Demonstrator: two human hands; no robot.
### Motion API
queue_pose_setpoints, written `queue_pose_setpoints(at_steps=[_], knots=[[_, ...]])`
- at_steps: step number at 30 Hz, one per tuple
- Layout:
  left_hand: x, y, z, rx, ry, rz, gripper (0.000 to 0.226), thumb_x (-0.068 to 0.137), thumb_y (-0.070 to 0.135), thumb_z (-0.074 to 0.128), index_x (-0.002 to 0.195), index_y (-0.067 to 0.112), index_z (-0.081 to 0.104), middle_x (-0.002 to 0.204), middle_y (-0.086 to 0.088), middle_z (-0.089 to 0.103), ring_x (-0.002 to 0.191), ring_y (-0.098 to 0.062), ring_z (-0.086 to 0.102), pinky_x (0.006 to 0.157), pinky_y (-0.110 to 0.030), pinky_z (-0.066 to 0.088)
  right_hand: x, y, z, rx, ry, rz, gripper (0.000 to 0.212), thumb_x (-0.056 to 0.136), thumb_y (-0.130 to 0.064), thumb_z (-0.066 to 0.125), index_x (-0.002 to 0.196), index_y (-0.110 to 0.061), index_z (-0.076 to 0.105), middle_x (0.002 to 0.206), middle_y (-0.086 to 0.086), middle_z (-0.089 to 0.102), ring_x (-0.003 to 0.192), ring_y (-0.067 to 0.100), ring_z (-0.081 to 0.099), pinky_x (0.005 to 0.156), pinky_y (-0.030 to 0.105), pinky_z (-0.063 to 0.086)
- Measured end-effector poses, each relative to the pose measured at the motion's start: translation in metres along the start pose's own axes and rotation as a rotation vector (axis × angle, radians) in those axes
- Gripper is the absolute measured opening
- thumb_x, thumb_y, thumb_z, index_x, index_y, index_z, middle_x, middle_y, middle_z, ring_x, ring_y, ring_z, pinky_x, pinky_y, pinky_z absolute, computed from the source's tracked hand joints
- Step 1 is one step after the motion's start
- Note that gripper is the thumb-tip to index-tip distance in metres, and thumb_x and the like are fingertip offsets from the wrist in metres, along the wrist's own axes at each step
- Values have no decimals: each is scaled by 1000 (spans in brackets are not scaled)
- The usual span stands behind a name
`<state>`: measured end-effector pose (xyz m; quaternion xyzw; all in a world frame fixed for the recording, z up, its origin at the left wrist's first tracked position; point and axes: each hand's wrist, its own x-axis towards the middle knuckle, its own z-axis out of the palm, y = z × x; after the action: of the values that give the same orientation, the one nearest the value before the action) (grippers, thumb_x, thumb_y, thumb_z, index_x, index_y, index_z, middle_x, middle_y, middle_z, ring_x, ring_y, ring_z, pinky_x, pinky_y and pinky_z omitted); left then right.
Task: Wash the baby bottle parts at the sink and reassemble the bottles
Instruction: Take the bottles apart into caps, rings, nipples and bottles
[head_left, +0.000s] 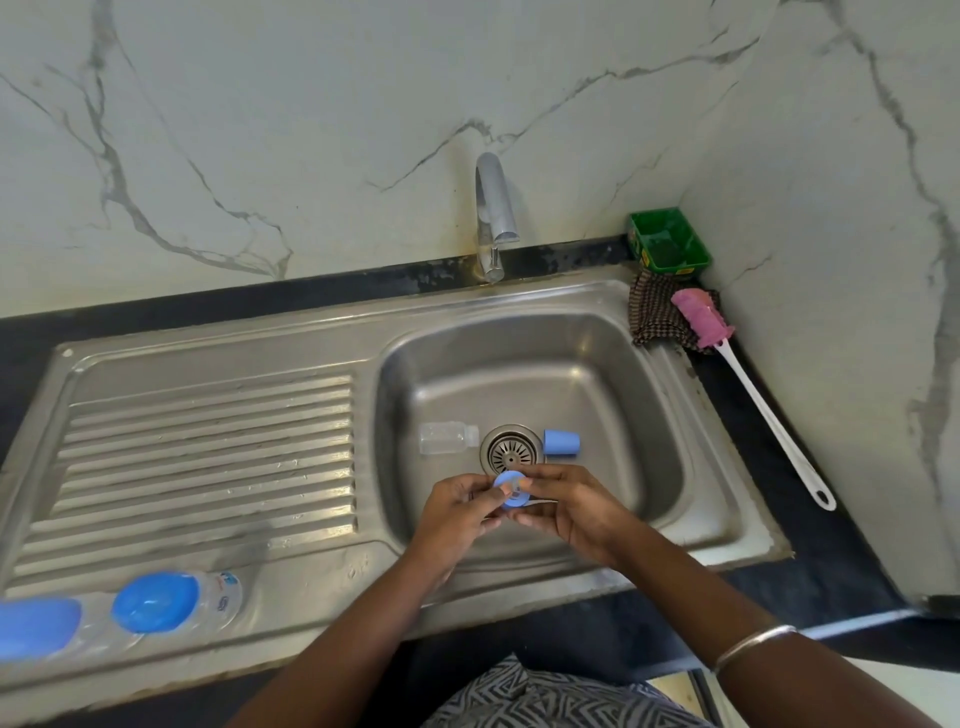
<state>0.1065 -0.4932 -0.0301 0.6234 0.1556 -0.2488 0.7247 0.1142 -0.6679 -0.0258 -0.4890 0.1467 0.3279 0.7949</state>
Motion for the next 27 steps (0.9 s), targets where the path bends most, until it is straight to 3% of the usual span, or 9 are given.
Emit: queue_pose_setpoints(at_steps=[4,8,11,16,19,21,24,27], knots=[[-1,-2,4,96,30,58,14,85,18,77,95,8,76,91,-21,74,81,-20,69,80,-33,57,-1,3,5,-59,54,-13,33,78,-14,78,111,-8,74,114,24,71,98,32,72,79,29,59],[-3,-3,0,15,-2,27,17,88,14,74,103,7,75,96,-18,75,92,-22,73,78,-26,59,1,7,7,-75,96,-32,34,70,-18,83,104,-13,78,108,21,73,94,31,73,76,28,59],[-4,-5,-4,-43,-10,-4,20,91,9,67,110,6,74,101,-15,76,98,-23,73,80,-24,57,5,7,12,-96,132,-42,27,78,-9,81,104,-15,77,104,17,75,94,30,74,74,28,59],[-2,-6,-11,-96,24,-48,17,93,8,61,103,4,74,98,-16,76,97,-26,74,85,-30,55,10,11,17,-220,286,-78,24,86,2,70,90,-20,77,93,12,77,84,27,75,67,28,60],[-2,-9,-10,10,32,23,17,88,15,72,103,10,77,97,-14,76,97,-25,73,84,-29,58,13,11,19,-319,350,-95,18,85,1,72,93,-15,73,90,11,76,79,26,76,65,31,60],[-2,-10,-8,79,65,54,18,84,19,77,100,12,78,93,-13,76,94,-24,74,88,-36,59,16,13,22,-404,419,-101,18,81,-1,76,93,-13,70,86,9,75,71,24,75,62,30,60],[-2,-11,-7,54,83,42,13,84,17,76,94,8,79,88,-14,77,88,-27,75,90,-42,58,21,18,22,-669,509,-157,13,77,-14,78,84,-19,68,68,-1,74,54,17,72,53,22,56],[-2,-11,-9,60,103,61,10,85,15,76,91,9,80,86,-13,77,85,-27,76,89,-42,59,22,20,19,-620,483,-149,14,77,-13,79,86,-18,69,70,1,74,58,21,73,61,31,62]])
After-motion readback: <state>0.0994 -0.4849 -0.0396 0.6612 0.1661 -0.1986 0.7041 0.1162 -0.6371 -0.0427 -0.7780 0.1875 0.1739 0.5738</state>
